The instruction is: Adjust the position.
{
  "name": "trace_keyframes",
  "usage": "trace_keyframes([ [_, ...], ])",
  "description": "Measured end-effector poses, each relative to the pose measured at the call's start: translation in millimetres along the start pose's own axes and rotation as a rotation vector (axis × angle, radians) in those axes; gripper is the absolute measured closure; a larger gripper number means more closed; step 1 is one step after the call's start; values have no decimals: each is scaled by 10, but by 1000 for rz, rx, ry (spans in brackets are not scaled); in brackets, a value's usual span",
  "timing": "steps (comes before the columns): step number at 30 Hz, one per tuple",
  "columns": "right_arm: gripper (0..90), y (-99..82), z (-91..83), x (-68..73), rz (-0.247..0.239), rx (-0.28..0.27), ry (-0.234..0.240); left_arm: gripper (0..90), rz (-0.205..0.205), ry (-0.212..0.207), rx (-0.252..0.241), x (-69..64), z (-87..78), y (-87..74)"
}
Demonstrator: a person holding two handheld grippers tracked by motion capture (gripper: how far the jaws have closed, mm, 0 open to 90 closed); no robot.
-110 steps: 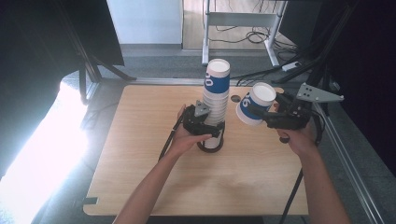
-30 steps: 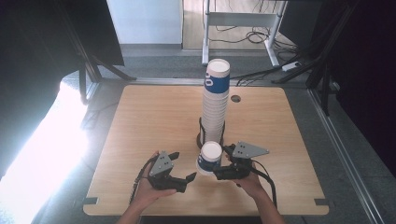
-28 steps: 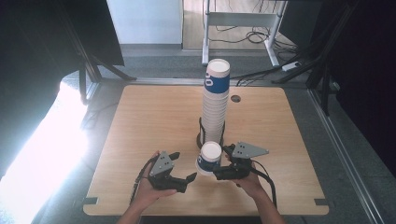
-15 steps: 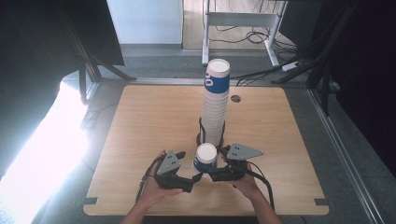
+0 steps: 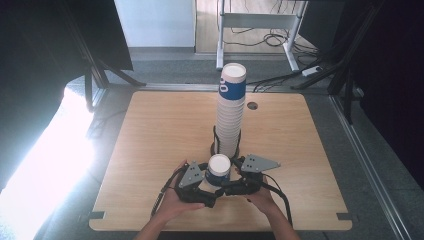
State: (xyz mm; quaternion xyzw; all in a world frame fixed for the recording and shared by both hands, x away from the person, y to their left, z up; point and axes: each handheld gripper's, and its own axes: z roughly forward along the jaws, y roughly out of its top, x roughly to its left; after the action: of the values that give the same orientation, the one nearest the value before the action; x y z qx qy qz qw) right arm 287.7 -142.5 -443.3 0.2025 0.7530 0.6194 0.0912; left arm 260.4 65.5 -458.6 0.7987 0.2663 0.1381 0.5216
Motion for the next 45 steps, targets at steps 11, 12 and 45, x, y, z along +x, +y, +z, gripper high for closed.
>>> trace_keyframes([
  [11, 255, -9, 14, 7, -4, 8, 6, 164, 25, 27, -19, -7, 63, -38],
  [12, 253, -12, 15, 6, -7, 12, 7, 170, 28, 29, -17, -9, 62, -41],
  [45, 198, 6, -129, -94, 66, 8, 2, 202, 140, 86, 101, 21, 114, -113],
])
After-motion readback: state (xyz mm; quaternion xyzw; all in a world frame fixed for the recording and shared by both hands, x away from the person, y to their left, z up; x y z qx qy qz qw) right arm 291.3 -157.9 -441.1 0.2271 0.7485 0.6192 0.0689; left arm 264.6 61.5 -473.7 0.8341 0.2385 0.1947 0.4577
